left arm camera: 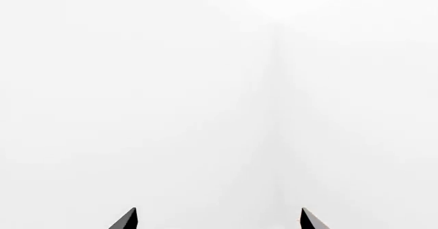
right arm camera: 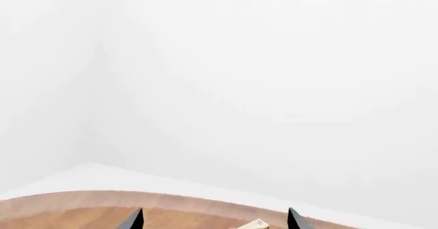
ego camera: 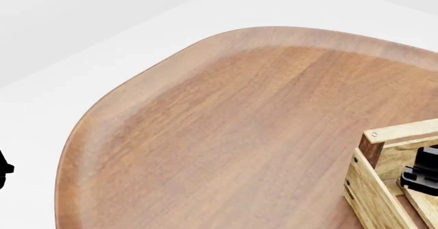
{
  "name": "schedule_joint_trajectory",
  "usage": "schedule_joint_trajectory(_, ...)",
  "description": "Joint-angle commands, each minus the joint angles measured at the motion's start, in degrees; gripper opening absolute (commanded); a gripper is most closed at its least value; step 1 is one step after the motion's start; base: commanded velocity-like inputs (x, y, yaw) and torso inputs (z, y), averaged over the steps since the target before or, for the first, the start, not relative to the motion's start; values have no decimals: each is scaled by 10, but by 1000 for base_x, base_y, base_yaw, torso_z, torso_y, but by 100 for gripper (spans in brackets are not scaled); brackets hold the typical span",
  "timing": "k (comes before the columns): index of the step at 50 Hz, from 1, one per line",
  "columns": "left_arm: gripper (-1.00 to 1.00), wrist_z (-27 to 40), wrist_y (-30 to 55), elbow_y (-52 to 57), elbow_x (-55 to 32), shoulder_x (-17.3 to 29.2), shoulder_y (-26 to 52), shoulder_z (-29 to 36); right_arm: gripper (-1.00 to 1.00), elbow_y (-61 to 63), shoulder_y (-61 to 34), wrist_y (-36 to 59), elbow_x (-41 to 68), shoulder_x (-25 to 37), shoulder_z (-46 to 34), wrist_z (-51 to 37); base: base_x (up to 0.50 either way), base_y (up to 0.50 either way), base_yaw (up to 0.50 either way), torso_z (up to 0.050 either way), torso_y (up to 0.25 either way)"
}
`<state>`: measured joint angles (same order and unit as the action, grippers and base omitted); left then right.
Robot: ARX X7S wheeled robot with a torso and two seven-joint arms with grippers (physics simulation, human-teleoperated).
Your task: Pick up the salad dressing and put it in the tray.
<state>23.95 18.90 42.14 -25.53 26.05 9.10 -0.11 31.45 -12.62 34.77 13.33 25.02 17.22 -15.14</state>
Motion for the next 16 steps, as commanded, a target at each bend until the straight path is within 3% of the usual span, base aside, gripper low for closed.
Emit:
schedule_joint_trajectory(1, 100, 10, -35, 28, -7, -9, -19, -27, 100, 96, 69, -63, 31, -55, 44, -8, 0, 0, 0, 0, 0)
schedule_joint_trajectory(16, 100, 8, -104, 31, -33, -40, -49, -61, 100, 126, 107, -163, 46, -100, 65, -3, 0, 0, 0, 0, 0)
